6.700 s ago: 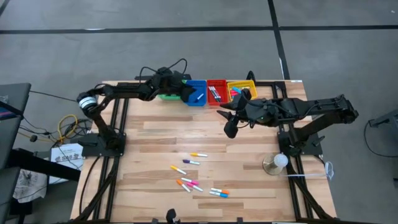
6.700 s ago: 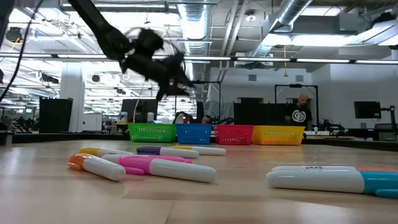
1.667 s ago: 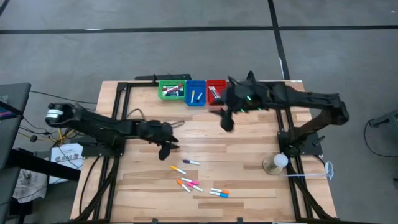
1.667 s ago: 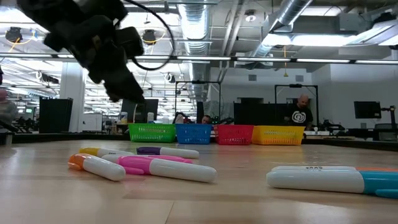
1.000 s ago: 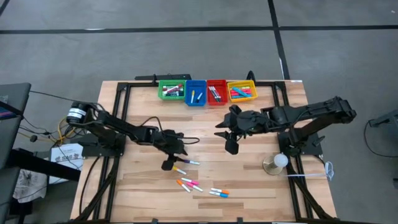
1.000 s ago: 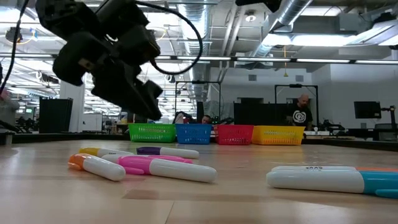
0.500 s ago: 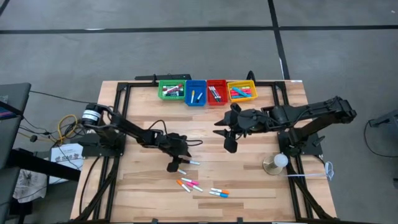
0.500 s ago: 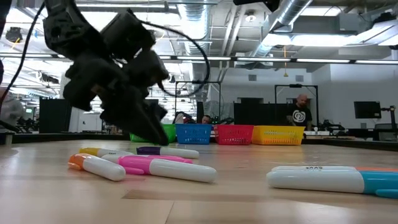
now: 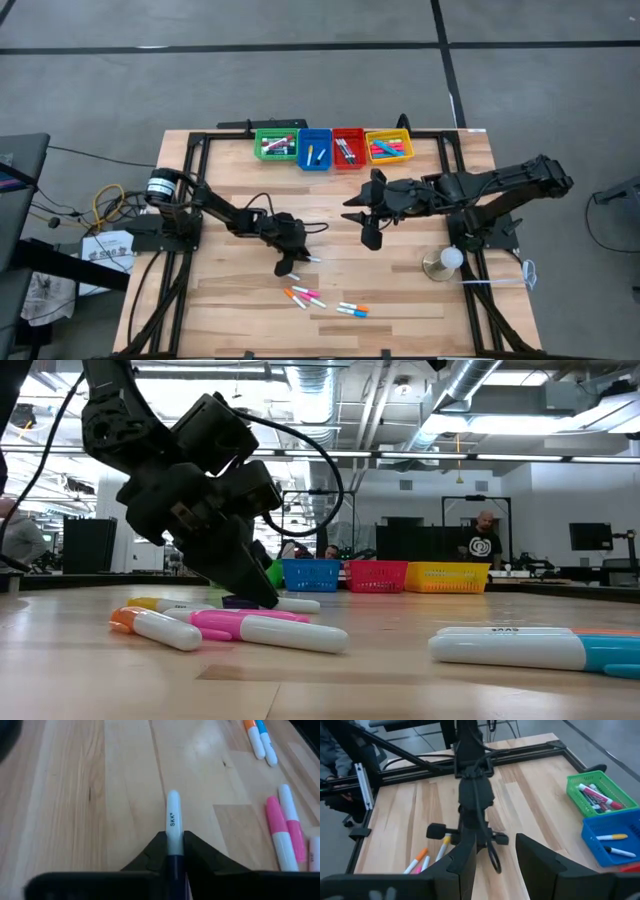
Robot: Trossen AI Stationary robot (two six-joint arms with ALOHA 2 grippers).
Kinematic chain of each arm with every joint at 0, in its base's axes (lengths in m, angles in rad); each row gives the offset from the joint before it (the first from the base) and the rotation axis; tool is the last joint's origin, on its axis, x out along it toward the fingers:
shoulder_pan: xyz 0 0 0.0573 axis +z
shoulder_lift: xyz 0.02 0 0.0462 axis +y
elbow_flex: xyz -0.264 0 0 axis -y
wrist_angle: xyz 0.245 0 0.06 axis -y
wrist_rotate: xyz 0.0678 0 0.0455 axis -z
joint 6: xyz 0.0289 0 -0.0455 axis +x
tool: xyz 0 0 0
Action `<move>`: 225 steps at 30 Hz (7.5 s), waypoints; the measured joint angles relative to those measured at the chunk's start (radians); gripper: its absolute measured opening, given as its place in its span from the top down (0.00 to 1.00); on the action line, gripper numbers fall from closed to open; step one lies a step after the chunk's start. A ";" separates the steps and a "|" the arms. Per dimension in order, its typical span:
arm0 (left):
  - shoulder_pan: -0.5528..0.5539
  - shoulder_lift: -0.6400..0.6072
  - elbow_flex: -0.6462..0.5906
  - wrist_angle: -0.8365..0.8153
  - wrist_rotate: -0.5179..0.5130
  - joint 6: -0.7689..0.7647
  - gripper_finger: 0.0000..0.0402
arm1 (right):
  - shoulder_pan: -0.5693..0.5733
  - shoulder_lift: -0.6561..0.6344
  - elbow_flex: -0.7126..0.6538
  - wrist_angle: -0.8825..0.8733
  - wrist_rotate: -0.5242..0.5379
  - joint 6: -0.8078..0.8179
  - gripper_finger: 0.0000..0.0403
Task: Pick & Place Markers
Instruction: Put the small violet highlighter pen into the blue bin, then put the small yellow highlighter pen into the blue bin, then put the left small orange highlighter pen into the blue bin
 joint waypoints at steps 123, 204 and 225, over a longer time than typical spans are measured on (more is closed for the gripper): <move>-0.232 -0.279 0.004 -0.460 -0.204 0.159 0.69 | 0.178 0.036 -0.232 0.193 0.069 0.206 0.68; 0.631 -0.076 0.419 -0.297 -0.309 -0.103 0.81 | -0.109 0.035 -0.231 0.189 0.128 -0.023 0.71; 0.540 -0.269 0.415 -0.664 0.100 0.246 0.54 | -0.077 0.035 -0.231 0.180 0.127 -0.004 0.71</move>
